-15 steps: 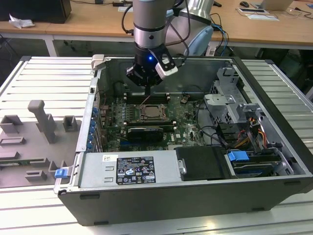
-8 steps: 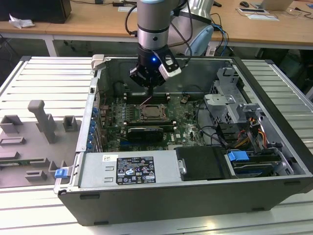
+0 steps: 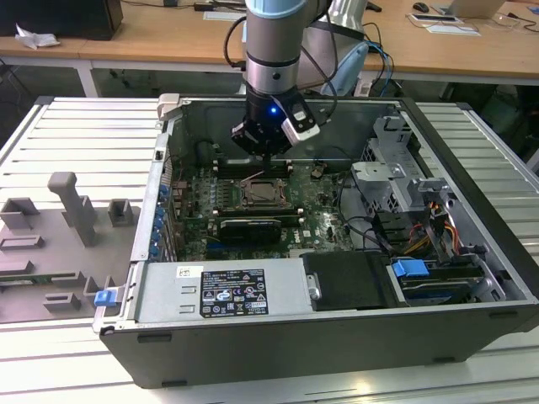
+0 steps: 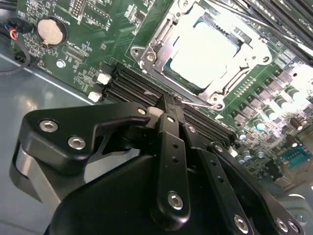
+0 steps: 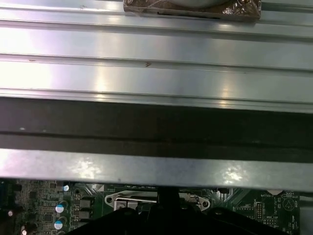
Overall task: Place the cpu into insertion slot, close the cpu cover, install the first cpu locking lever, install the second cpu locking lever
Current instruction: 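Install the first cpu locking lever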
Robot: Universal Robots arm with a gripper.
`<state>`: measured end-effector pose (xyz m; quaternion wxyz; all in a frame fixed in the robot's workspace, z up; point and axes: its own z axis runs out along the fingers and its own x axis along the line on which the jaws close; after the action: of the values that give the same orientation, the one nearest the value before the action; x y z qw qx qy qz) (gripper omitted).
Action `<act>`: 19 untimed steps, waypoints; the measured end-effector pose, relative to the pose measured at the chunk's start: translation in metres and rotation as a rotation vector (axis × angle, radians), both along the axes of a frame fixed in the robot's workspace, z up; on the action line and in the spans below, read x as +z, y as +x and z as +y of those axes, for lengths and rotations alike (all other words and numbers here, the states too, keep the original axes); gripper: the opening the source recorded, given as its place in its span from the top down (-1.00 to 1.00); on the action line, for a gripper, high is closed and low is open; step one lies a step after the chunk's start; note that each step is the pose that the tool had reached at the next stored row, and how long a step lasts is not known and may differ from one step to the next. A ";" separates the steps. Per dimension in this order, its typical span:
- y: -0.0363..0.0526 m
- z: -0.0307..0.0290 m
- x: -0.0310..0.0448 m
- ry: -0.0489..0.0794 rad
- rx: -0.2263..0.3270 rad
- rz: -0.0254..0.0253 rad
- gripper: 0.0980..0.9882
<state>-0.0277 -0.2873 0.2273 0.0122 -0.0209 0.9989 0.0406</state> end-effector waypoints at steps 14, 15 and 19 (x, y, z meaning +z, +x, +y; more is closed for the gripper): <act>0.0038 0.0013 -0.0103 0.008 0.000 0.0000 0.98; 0.0042 0.0013 -0.0112 0.008 0.000 0.0000 0.98; 0.0060 0.0013 -0.0166 0.008 0.000 0.0002 0.98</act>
<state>-0.0217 -0.2859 0.2107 0.0122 -0.0210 0.9987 0.0447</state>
